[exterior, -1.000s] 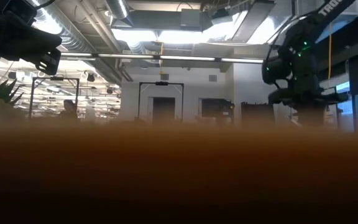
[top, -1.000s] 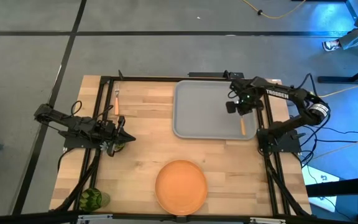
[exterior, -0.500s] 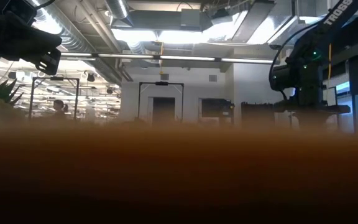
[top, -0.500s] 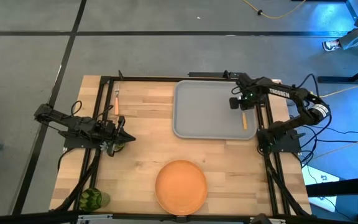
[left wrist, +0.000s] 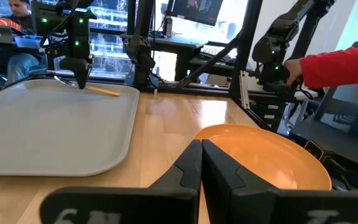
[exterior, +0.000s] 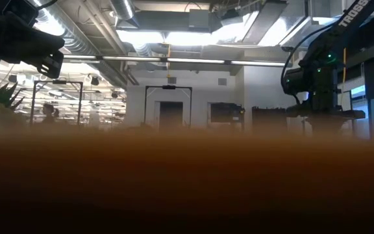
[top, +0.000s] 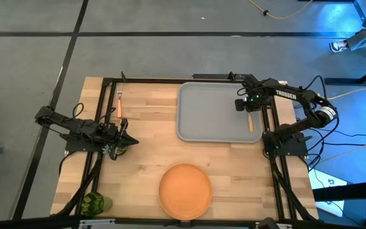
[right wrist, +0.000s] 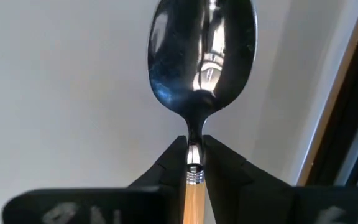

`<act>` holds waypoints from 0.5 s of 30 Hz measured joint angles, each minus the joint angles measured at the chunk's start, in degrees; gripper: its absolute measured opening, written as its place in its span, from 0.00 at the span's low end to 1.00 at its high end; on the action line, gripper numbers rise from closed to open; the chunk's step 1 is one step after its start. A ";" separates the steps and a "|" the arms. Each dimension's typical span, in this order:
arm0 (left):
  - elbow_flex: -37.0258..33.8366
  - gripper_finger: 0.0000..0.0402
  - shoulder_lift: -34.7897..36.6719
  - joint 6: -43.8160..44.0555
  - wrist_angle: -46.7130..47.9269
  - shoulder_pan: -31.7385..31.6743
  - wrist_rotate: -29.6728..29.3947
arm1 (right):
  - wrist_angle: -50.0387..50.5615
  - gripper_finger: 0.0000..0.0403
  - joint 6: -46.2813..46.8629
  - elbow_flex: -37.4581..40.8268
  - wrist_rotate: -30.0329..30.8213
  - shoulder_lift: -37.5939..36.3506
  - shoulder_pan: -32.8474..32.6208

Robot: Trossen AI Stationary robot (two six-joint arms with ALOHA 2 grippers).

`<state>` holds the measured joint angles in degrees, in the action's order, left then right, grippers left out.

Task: Pick and place plate/cup/fork/spoon on tray
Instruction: Put the orange spoon on the right of the gray food tray

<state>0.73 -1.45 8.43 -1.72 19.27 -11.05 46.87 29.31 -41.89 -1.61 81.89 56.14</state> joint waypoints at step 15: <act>0.01 0.00 0.00 0.01 -0.02 0.00 0.00 | -1.38 0.14 -1.11 0.00 0.46 0.02 0.00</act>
<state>0.74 -1.45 8.44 -1.73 19.27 -11.05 45.50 28.21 -41.89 -1.15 81.91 56.14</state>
